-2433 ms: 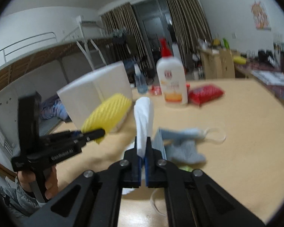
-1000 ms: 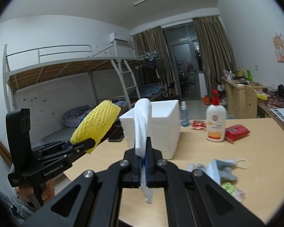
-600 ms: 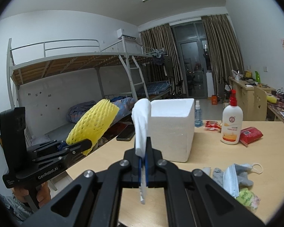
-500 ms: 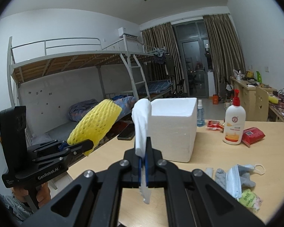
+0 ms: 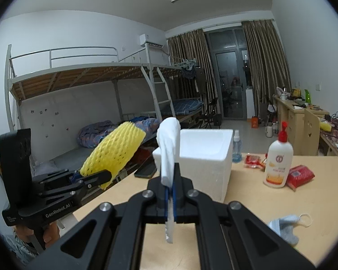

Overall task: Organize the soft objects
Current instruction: 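Lift the yellow net with the left tool while the right tool carries the paper towels over the foam box, then lower the white paper towels into the foam box and open the right gripper, then lower the yellow foam net into the foam box and open the left gripper, then move both open tools back toward the remaining items on the table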

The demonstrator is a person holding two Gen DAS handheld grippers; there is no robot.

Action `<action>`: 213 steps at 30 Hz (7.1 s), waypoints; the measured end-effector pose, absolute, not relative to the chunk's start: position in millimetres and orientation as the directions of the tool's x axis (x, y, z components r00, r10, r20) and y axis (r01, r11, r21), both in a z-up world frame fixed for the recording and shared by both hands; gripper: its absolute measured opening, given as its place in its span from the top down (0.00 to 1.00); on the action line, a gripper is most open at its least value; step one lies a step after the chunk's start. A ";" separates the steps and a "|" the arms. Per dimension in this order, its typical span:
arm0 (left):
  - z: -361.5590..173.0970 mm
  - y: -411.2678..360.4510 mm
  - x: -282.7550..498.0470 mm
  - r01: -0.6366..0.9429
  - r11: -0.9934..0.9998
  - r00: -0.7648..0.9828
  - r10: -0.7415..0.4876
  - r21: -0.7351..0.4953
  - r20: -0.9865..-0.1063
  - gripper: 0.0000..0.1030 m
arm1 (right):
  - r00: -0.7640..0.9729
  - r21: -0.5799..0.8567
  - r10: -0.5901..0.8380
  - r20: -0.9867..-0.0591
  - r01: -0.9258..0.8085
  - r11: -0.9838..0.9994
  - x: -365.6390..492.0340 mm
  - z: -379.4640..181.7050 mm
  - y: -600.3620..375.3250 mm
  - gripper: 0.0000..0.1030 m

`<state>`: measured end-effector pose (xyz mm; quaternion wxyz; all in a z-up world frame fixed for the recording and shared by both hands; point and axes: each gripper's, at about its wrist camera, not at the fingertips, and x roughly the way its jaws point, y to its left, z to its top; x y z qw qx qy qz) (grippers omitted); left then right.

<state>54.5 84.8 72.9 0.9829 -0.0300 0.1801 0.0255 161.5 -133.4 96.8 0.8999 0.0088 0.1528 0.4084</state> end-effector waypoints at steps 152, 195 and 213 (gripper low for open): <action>86.7 88.7 282.3 -0.100 0.995 0.882 0.097 0.017 -0.462 0.08 | 0.679 0.074 0.636 -0.367 -0.661 0.747 305.4 142.7 -111.9 0.03; 115.2 18.6 75.6 -0.065 0.997 0.975 0.053 -0.047 -0.218 0.00 | 0.778 0.043 0.593 -0.210 -0.598 0.800 153.0 139.8 -195.2 0.00; 48.7 -6.6 54.6 -0.017 0.995 0.994 0.005 -0.102 -0.110 0.00 | 0.824 0.124 0.543 -0.162 -0.529 0.839 131.6 78.2 -243.6 0.00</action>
